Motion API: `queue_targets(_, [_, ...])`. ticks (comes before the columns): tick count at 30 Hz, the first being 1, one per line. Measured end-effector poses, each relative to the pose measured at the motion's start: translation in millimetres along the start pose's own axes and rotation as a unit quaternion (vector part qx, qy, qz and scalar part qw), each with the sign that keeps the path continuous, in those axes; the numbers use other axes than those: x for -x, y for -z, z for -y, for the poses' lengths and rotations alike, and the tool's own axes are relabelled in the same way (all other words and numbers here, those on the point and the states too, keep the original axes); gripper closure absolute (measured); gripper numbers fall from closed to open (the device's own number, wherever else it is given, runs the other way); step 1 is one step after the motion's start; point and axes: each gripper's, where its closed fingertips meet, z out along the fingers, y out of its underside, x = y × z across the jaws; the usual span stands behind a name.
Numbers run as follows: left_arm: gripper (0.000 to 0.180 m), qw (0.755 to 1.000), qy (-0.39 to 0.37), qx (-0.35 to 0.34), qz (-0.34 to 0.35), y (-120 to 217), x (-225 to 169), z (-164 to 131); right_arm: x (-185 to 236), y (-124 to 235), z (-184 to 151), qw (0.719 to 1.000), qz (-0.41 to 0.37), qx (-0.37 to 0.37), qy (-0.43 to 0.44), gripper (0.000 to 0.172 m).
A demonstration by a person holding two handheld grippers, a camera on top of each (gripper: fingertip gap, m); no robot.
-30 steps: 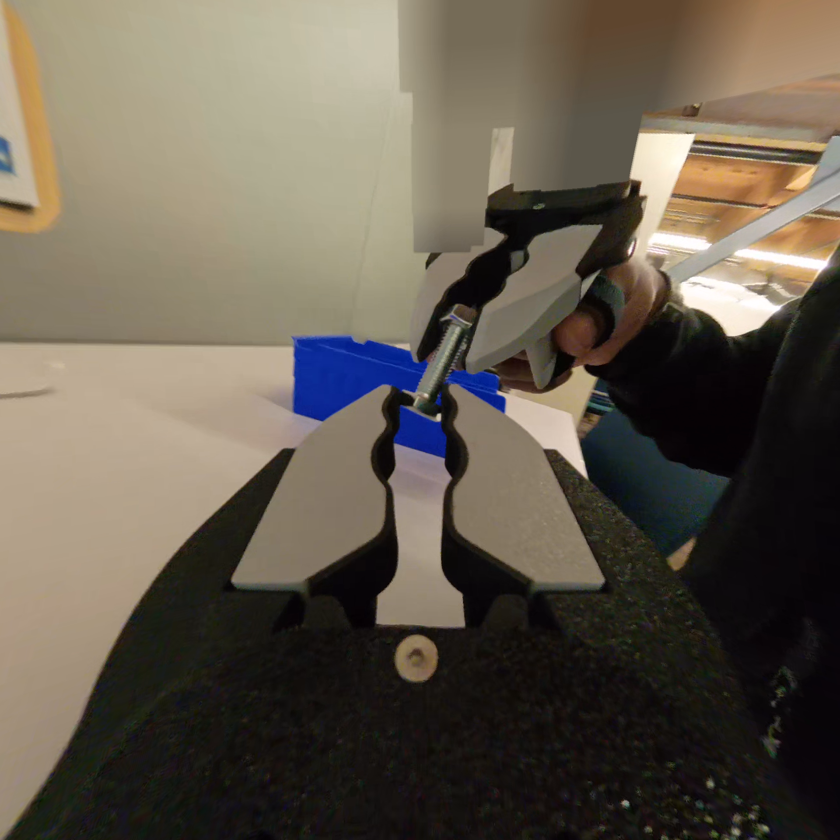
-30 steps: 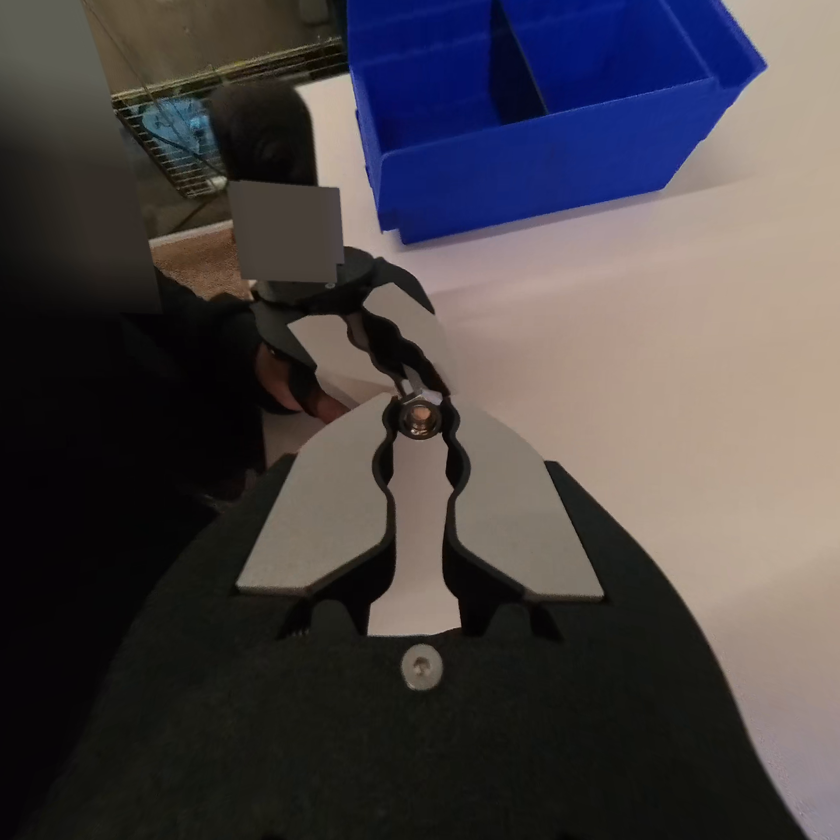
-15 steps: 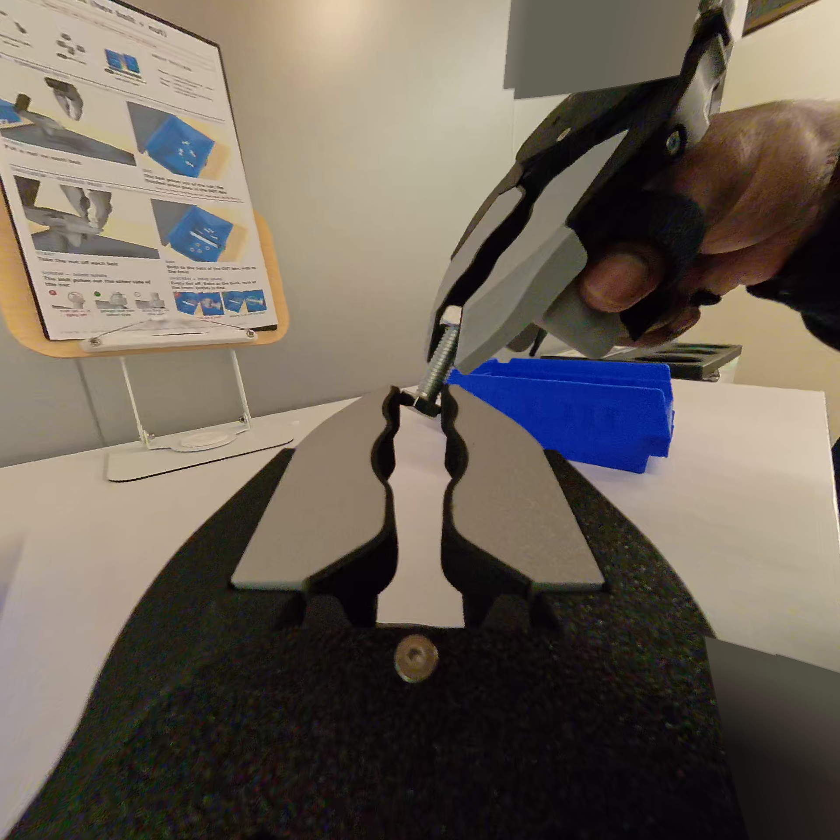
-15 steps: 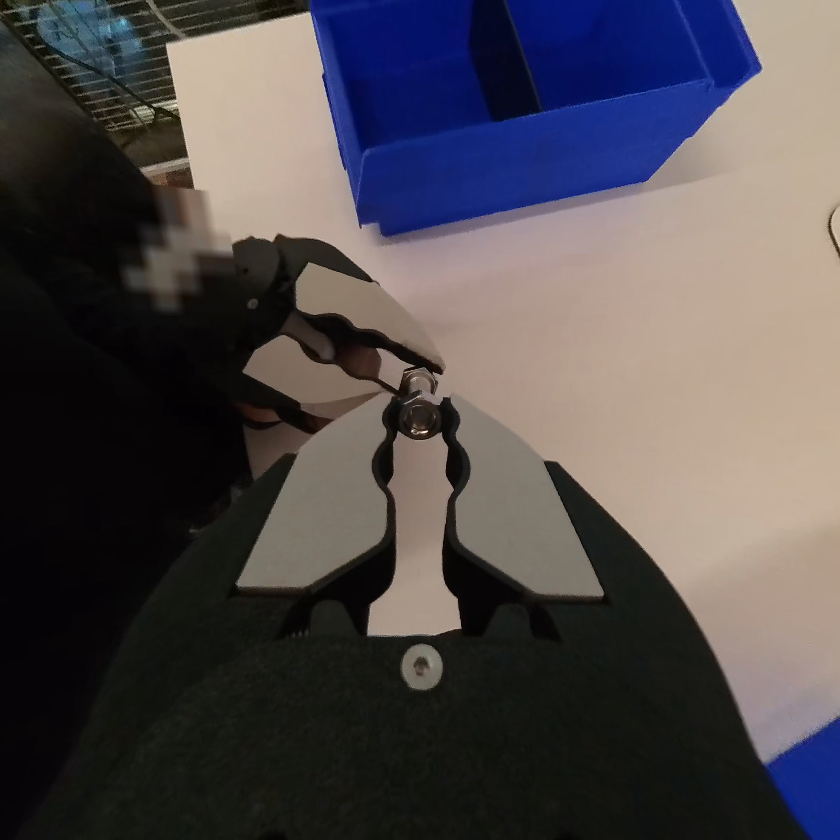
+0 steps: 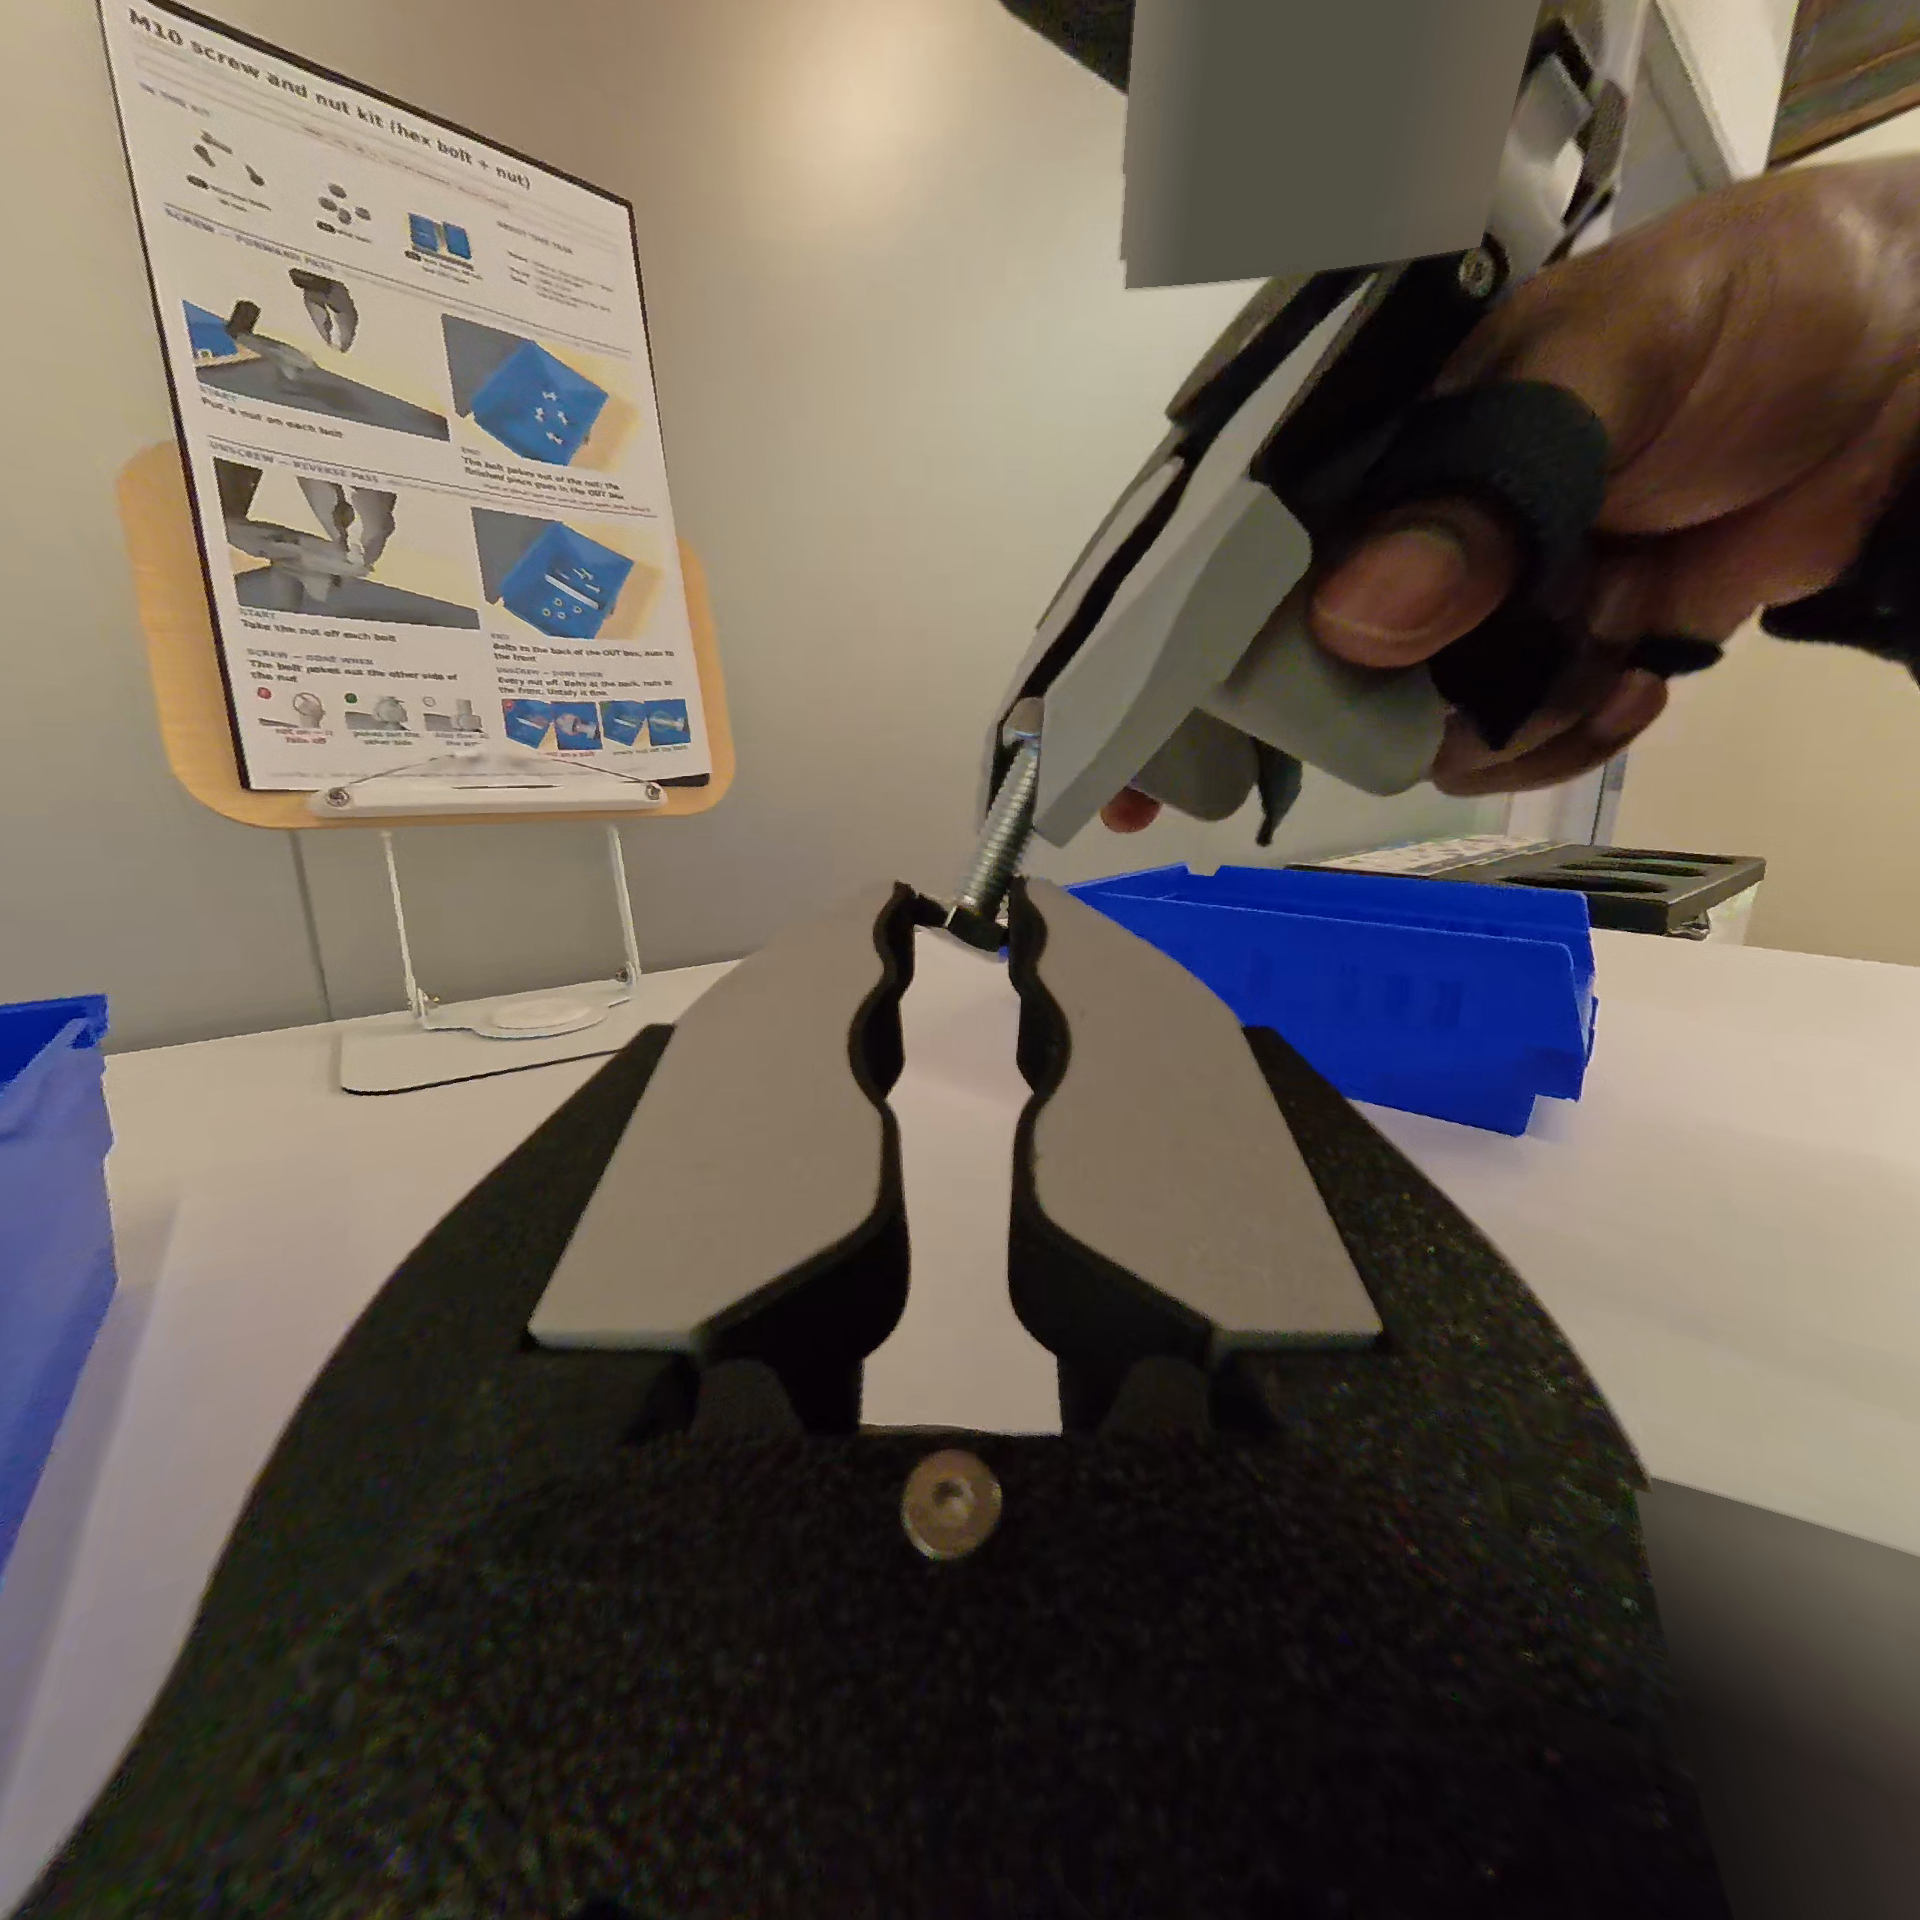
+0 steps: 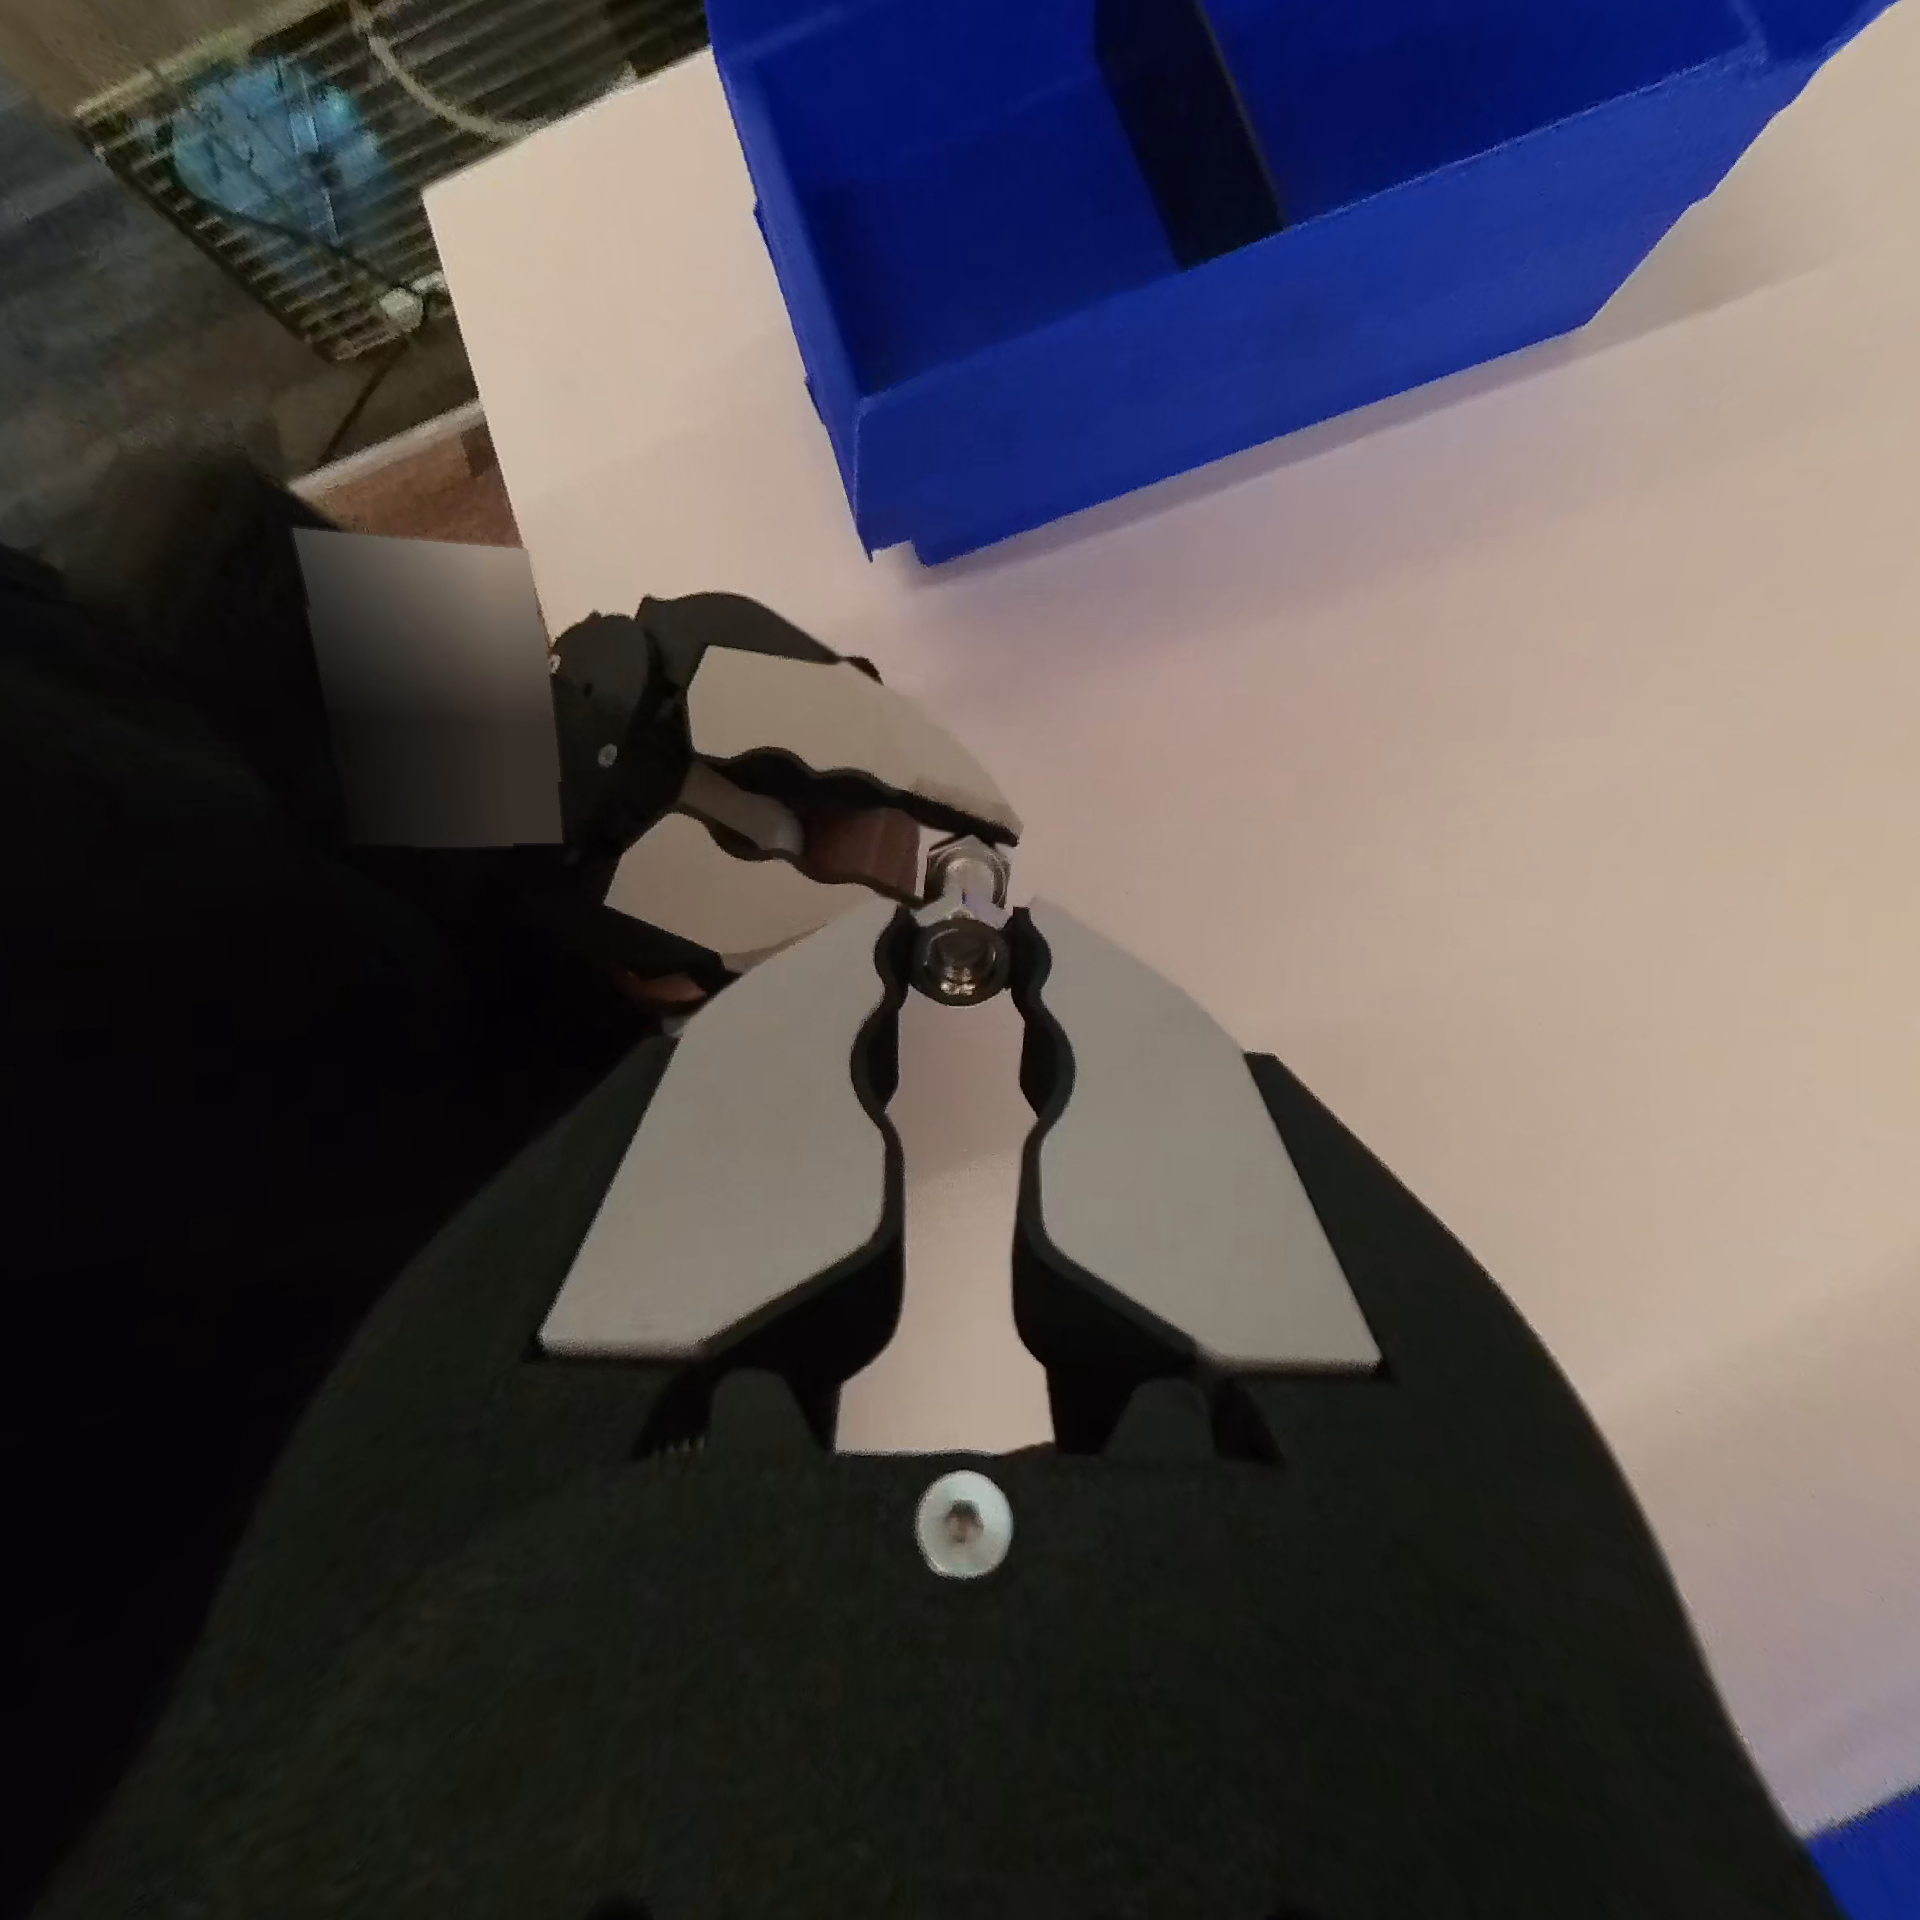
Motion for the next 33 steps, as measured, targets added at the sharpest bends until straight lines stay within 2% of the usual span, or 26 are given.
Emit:
queue_targets(9, [0.164, 1.000, -0.024, 0.004, -0.012, 3.4, 1.9, 3.1, 6.2, -1.8, -2.1, 0.992, 0.000, 0.083, 0.094, 0.153])
queue_targets(22, [0.164, 0.989, 0.144, -0.012, -0.037, 4.5, 12.6, -2.5, -1.3, -14.4, 11.1, 0.987, -0.025, 0.123, 0.096, 0.153])
queue_targets(33, [0.164, 0.981, 0.185, -0.025, -0.053, 8.0, 14.6, -2.5, 0.0, -18.3, 15.7, 0.986, -0.016, 0.129, 0.100, 0.153])
